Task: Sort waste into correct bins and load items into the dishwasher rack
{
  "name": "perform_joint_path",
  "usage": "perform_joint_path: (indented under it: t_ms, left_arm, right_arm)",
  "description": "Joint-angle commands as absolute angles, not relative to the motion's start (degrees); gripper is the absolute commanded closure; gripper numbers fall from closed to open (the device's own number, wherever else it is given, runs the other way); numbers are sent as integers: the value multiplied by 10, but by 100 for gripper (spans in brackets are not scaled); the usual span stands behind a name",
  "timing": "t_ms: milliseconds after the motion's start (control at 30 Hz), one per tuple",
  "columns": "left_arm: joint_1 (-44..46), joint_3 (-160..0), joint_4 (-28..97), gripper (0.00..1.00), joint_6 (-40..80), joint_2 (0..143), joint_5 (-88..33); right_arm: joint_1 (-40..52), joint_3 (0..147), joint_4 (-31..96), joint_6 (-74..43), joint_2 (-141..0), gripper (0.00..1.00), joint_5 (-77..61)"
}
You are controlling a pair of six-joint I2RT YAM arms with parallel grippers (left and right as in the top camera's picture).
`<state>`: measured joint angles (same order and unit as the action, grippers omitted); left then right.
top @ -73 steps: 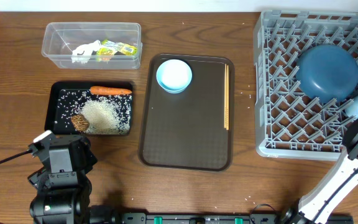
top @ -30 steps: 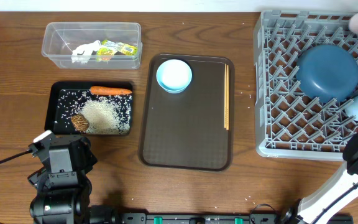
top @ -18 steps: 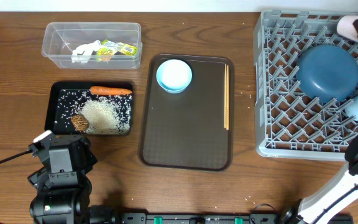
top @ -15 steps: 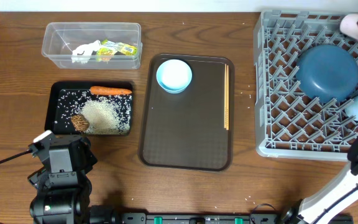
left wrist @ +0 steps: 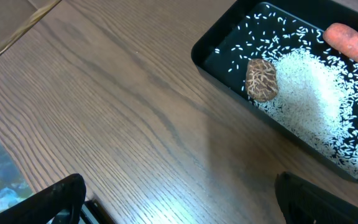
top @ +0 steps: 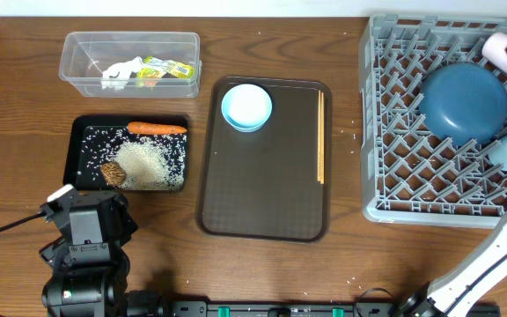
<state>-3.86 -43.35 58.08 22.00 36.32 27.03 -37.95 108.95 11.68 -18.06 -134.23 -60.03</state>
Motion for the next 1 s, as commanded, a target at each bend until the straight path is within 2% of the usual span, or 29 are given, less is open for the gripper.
perform_joint_path:
  t_ms: [0, 600, 967]
  left_arm:
    - [-38, -430, 582, 2, 212, 363, 279]
    - [-38, -430, 582, 2, 212, 363, 279]
    - [-38, -430, 582, 2, 212, 363, 279]
  right_arm:
    - [-371, 1087, 109, -223, -1378, 99, -646]
    - [-399, 1087, 111, -264, -1383, 99, -652]
    - [-430, 1087, 157, -263, -1365, 99, -654]
